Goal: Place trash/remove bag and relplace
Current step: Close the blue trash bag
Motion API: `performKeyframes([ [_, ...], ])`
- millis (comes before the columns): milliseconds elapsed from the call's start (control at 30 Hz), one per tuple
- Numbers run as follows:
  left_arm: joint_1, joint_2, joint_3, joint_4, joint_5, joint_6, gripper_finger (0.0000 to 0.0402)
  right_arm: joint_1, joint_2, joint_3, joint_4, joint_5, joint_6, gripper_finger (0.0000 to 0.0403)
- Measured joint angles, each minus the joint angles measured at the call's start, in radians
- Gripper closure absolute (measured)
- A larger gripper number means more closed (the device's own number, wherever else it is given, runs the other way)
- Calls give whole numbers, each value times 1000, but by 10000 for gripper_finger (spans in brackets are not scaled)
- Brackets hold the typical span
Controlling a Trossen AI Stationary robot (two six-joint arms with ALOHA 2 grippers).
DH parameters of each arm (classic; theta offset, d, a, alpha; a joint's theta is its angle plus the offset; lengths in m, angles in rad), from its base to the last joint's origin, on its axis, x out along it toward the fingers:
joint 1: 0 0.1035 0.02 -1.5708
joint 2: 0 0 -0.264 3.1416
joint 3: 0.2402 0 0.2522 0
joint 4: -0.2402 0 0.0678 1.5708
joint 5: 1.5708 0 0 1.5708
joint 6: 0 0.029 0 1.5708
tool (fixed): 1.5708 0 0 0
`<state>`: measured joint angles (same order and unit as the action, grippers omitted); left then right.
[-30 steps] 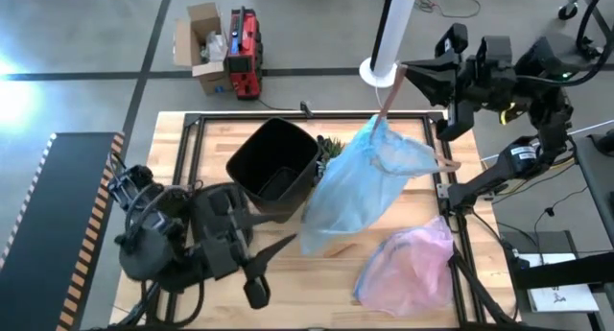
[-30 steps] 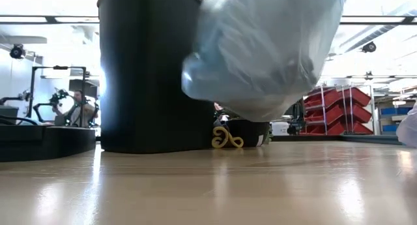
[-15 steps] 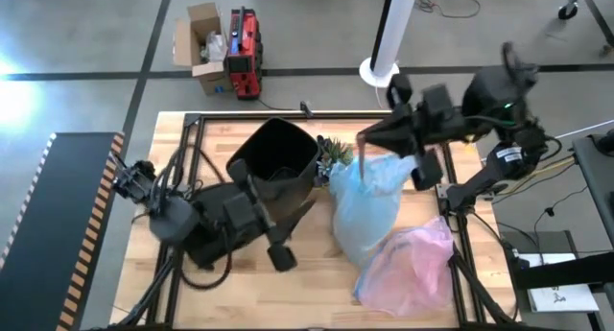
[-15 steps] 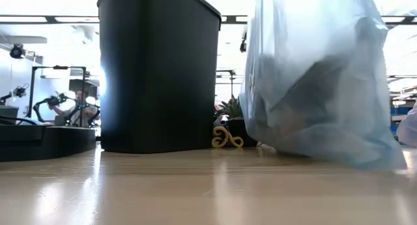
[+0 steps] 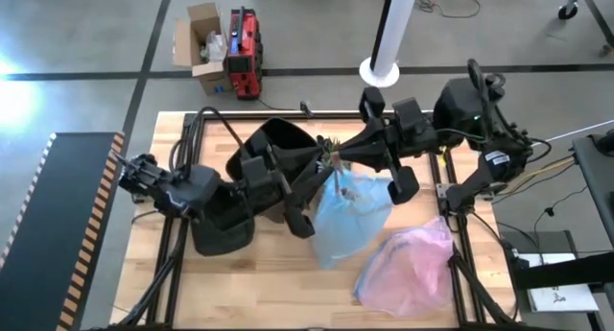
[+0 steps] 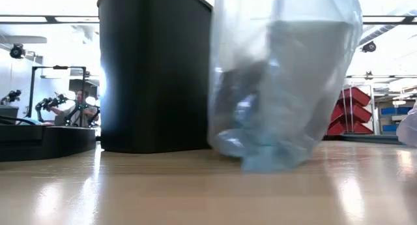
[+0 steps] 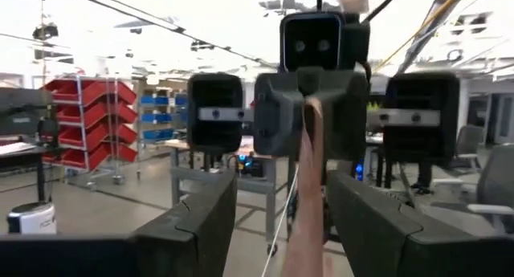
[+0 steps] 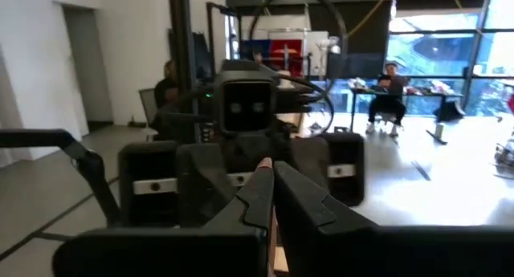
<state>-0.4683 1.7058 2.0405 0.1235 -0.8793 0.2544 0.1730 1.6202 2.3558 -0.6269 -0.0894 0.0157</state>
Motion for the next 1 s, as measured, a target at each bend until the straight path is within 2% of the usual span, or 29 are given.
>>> performKeyframes([
  [233,44,5,-1,-14,143,-62,242,-1,20,0,33,-23,0,403],
  [367,52,5,-1,-11,148,-61,267,-1,21,0,34,-23,-5,403],
  [467,52,5,-1,-18,149,-55,310,-1,21,0,33,-16,-6,403],
  [600,52,5,-1,-18,149,-53,387,-1,18,0,33,-16,1,403],
  [833,39,3,0,-30,150,-38,400,6,7,0,-4,-23,-17,396],
  [1000,3,-19,13,-36,96,40,401,6,-45,0,-75,-23,-25,338],
])
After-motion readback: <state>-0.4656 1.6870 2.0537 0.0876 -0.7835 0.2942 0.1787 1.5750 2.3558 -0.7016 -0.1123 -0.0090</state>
